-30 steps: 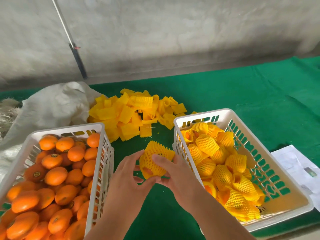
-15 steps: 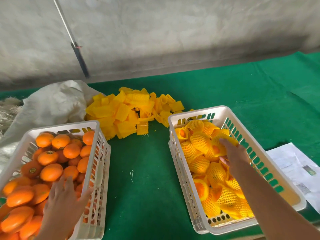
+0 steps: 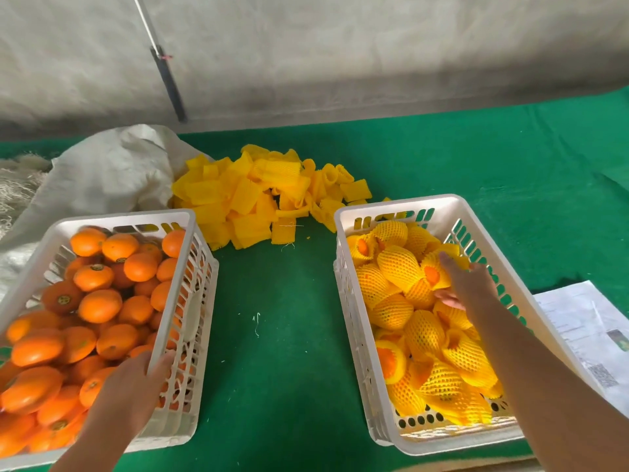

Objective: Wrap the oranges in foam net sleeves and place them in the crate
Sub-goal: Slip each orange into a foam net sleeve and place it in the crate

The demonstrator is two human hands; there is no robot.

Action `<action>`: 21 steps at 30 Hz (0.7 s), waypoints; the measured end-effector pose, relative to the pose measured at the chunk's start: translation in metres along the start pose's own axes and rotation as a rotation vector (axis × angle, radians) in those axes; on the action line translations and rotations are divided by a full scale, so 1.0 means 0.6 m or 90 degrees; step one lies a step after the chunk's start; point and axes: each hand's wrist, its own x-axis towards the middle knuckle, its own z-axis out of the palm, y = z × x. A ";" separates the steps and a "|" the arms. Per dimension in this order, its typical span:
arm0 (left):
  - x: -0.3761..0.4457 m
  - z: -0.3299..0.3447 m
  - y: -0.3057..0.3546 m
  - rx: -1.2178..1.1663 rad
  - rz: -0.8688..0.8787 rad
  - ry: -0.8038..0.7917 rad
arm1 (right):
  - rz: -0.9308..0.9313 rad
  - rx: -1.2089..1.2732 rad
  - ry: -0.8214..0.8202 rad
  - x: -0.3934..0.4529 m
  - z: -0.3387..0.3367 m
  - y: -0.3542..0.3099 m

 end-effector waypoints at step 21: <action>0.039 -0.086 -0.031 0.024 0.057 0.056 | -0.371 -0.382 -0.086 -0.290 0.216 0.027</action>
